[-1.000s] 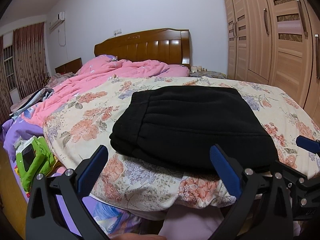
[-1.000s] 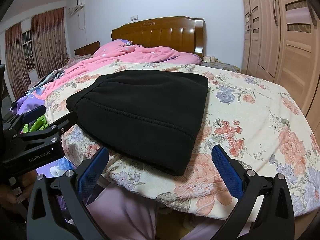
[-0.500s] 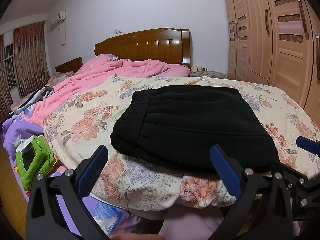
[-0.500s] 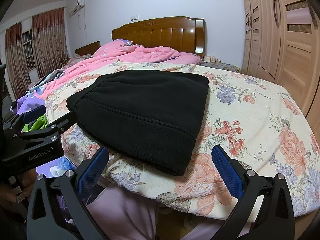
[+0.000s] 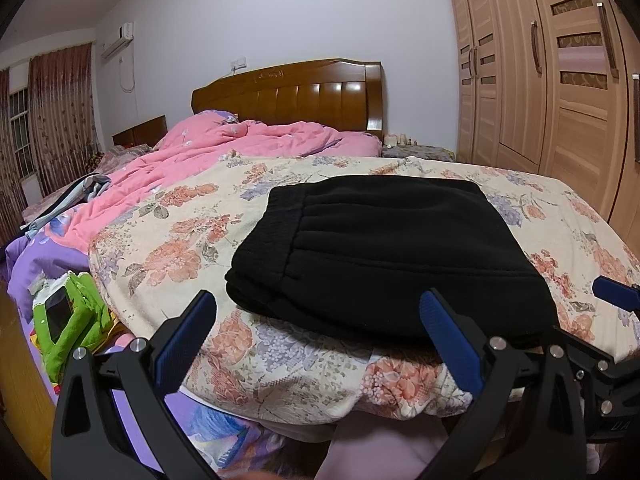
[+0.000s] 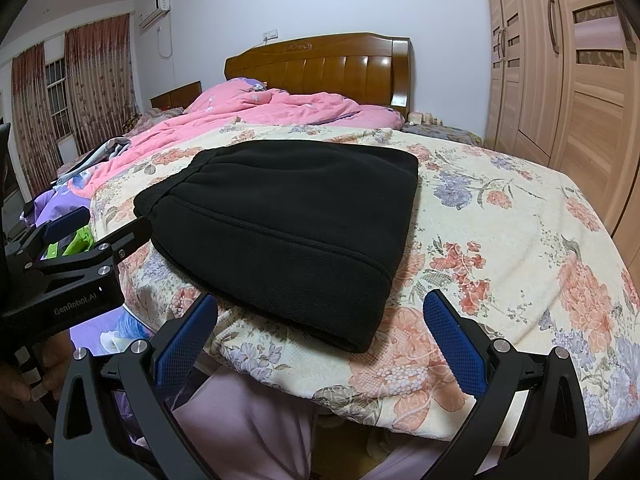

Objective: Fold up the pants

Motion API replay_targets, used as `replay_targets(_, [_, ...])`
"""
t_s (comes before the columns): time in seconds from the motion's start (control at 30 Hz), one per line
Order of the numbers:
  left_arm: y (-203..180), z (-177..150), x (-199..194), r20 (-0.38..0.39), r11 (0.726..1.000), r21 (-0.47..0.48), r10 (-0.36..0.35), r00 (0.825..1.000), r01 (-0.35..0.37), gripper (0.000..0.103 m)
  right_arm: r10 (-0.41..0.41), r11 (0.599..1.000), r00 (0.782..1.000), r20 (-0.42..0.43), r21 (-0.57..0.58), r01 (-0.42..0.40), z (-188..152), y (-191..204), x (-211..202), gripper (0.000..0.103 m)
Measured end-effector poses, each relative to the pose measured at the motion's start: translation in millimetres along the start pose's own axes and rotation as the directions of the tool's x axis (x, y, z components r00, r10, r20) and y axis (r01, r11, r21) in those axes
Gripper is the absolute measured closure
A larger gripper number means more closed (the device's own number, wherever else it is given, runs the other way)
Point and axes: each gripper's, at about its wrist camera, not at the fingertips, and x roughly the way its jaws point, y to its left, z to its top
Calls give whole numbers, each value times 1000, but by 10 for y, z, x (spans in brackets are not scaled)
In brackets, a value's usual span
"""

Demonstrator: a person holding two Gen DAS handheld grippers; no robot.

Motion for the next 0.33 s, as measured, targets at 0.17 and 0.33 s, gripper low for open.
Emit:
replay_targets(0.17, [10,26,7,-2,1000,-9,-3,1000,3,2,1,1000,1000,-1,3,-1,0,-9,6,4])
replay_targets(0.33, [19,30,26,-17,1000,-19,-15,1000,14,2,4,1000,1000,-2,1,-4,4,-15,16,4])
